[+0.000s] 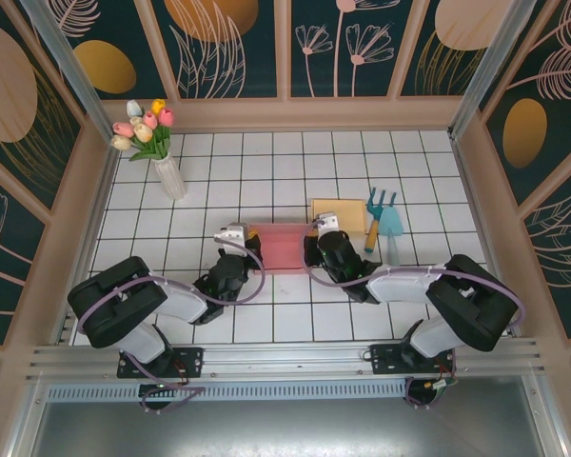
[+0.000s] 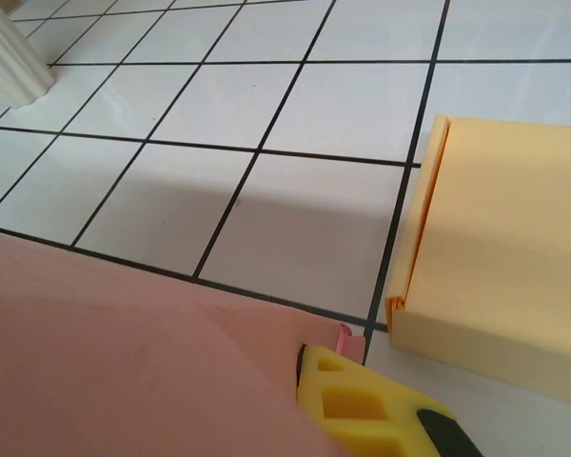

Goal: Fold the paper box

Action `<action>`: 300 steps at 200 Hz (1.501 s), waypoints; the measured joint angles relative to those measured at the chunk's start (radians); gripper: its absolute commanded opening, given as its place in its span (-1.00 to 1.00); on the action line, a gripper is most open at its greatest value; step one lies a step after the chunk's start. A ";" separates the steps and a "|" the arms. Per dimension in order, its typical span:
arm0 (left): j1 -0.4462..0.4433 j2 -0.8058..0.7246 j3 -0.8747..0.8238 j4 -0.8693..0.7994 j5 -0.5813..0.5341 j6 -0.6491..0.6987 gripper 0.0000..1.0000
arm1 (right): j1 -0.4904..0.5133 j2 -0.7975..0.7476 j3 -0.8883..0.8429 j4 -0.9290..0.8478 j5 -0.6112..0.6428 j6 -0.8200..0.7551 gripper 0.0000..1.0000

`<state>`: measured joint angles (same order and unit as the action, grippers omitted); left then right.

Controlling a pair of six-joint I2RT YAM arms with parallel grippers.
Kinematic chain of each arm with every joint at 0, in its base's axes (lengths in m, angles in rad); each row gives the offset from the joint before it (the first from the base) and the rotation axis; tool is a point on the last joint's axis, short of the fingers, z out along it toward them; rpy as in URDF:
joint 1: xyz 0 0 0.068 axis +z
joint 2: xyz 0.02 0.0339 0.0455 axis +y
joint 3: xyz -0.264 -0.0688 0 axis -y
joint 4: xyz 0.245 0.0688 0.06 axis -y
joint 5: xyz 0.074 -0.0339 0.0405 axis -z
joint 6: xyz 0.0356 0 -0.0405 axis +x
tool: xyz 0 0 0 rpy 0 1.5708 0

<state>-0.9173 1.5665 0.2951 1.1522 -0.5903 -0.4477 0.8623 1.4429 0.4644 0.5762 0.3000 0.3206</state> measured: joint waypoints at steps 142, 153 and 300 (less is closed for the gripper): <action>-0.040 0.216 -0.145 0.457 0.009 0.010 -1.00 | 0.126 0.039 -0.133 0.257 0.157 0.026 -0.83; -0.040 0.262 -0.138 0.466 0.009 0.037 -1.00 | 0.128 0.052 -0.146 0.288 0.163 0.026 -0.83; -0.045 0.434 -0.043 0.469 -0.105 0.220 -1.00 | 0.167 0.021 -0.140 0.223 0.206 0.079 -0.12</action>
<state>-0.9623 2.0006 0.2516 1.6215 -0.6949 -0.2279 1.0294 1.4635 0.3244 0.7994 0.5060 0.3996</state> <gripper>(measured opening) 0.056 0.411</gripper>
